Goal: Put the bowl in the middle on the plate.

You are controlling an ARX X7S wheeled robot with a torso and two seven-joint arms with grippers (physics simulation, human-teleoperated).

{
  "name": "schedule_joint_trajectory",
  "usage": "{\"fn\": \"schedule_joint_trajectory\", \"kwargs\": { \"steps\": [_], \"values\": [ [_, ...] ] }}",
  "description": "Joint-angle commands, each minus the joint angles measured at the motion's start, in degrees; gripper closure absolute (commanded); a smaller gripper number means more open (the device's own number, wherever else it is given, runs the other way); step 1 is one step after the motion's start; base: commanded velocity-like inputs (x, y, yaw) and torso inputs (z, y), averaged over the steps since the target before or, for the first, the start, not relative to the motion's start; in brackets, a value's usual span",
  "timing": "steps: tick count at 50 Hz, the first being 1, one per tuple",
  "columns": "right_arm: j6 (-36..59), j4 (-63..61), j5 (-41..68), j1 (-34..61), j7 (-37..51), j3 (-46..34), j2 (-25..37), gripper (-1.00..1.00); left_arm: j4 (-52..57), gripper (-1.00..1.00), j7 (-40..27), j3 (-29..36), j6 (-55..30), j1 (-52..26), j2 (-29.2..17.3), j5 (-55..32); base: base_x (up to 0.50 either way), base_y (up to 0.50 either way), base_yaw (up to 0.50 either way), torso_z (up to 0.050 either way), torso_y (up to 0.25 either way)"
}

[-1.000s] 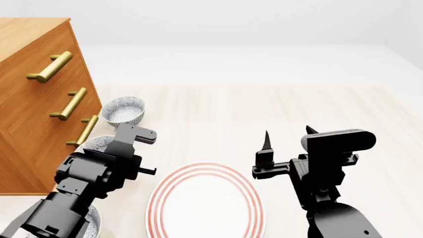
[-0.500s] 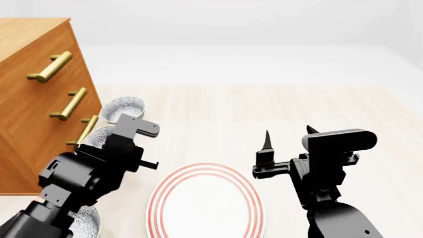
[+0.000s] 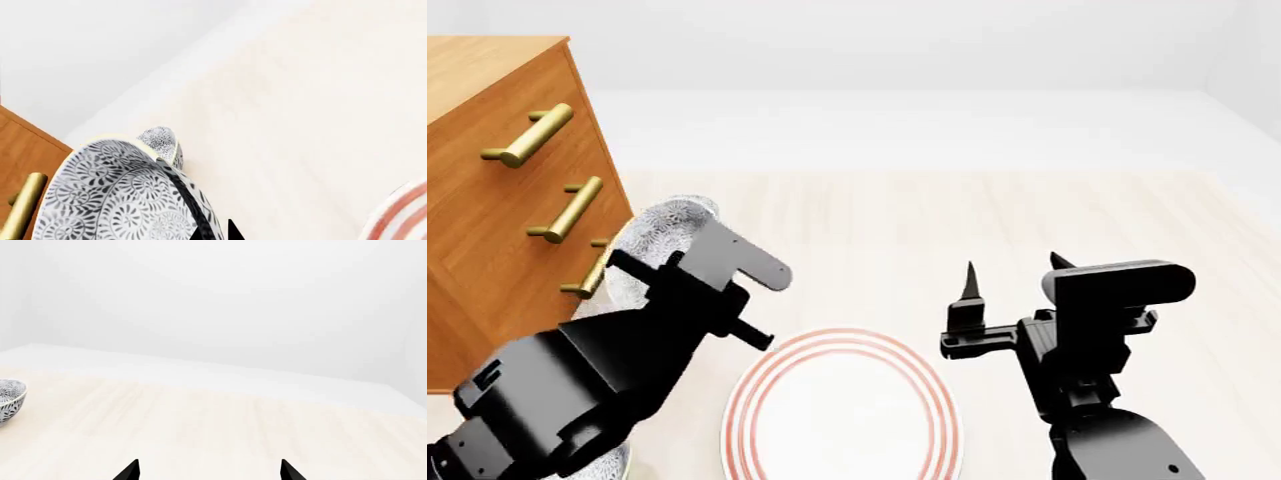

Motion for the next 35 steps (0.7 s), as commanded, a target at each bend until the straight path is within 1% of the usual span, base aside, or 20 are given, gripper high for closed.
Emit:
{"fn": "schedule_joint_trajectory", "kwargs": {
  "steps": [1,3,4,5,6,10,13,19,20,22,25,31,35],
  "values": [
    [-0.16,0.16,0.3,0.02,0.32,0.04,0.17,-1.0,20.92,1.0,0.49,10.31,-4.45,-0.46,-5.36,3.0,0.0,0.0,0.0,0.0,0.0],
    [-0.07,0.04,0.35,-0.01,0.39,0.04,0.24,-1.0,23.38,1.0,1.19,12.33,-5.39,-0.91,-5.9,3.16,0.0,0.0,0.0,0.0,0.0],
    [-0.02,-0.1,0.42,-0.04,0.41,0.1,0.28,-1.0,24.82,1.0,0.91,14.11,-5.28,-1.3,-6.4,4.65,0.0,0.0,0.0,0.0,0.0],
    [0.03,-0.19,0.48,-0.03,0.43,0.17,0.31,-1.0,25.47,1.0,0.66,14.11,-5.94,-1.34,-6.38,4.39,0.0,0.0,0.0,0.0,0.0],
    [0.03,-0.2,0.57,-0.02,0.44,0.29,0.33,-1.0,27.68,1.0,0.98,15.48,-7.07,-2.02,-6.81,4.48,0.0,0.0,0.0,0.0,0.0],
    [-0.09,-0.11,0.57,-0.02,0.54,0.04,0.37,-1.0,31.02,1.0,0.62,17.0,-9.73,-3.08,-6.99,4.28,0.0,0.0,0.0,0.0,0.0],
    [-0.2,0.13,0.63,0.04,0.59,0.0,0.39,-1.0,35.59,1.0,1.5,18.38,-11.87,-4.65,-7.66,3.29,0.0,0.0,0.0,0.0,0.0],
    [-0.38,0.41,0.65,0.13,0.72,-0.34,0.45,-1.0,41.62,1.0,2.01,17.85,-18.13,-5.92,-6.26,-1.48,0.0,0.0,0.0,0.0,0.002],
    [-0.24,0.21,0.68,0.14,0.78,-0.36,0.49,-1.0,42.66,1.0,2.78,15.98,-19.62,-5.13,-5.47,-4.57,0.0,0.0,0.0,0.0,0.0],
    [-0.28,0.17,0.74,0.09,0.83,-0.34,0.52,-1.0,43.91,1.0,2.65,15.64,-20.62,-5.15,-4.85,-5.81,0.0,0.0,0.0,0.0,0.0],
    [-0.35,0.29,0.79,0.1,0.9,-0.4,0.55,-1.0,44.68,1.0,2.59,16.24,-21.04,-5.44,-4.48,-6.32,0.0,0.0,0.0,0.0,0.0],
    [-0.36,0.24,0.94,0.12,1.03,-0.46,0.67,-1.0,44.62,1.0,4.1,22.01,-19.54,-8.04,-4.52,-4.16,0.0,0.0,0.0,0.0,0.0],
    [-0.4,0.38,1.08,0.19,1.11,-0.45,0.68,-1.0,45.35,1.0,4.22,23.07,-20.39,-8.75,-3.74,-4.78,0.0,0.0,0.0,0.0,0.0]
  ]
}}
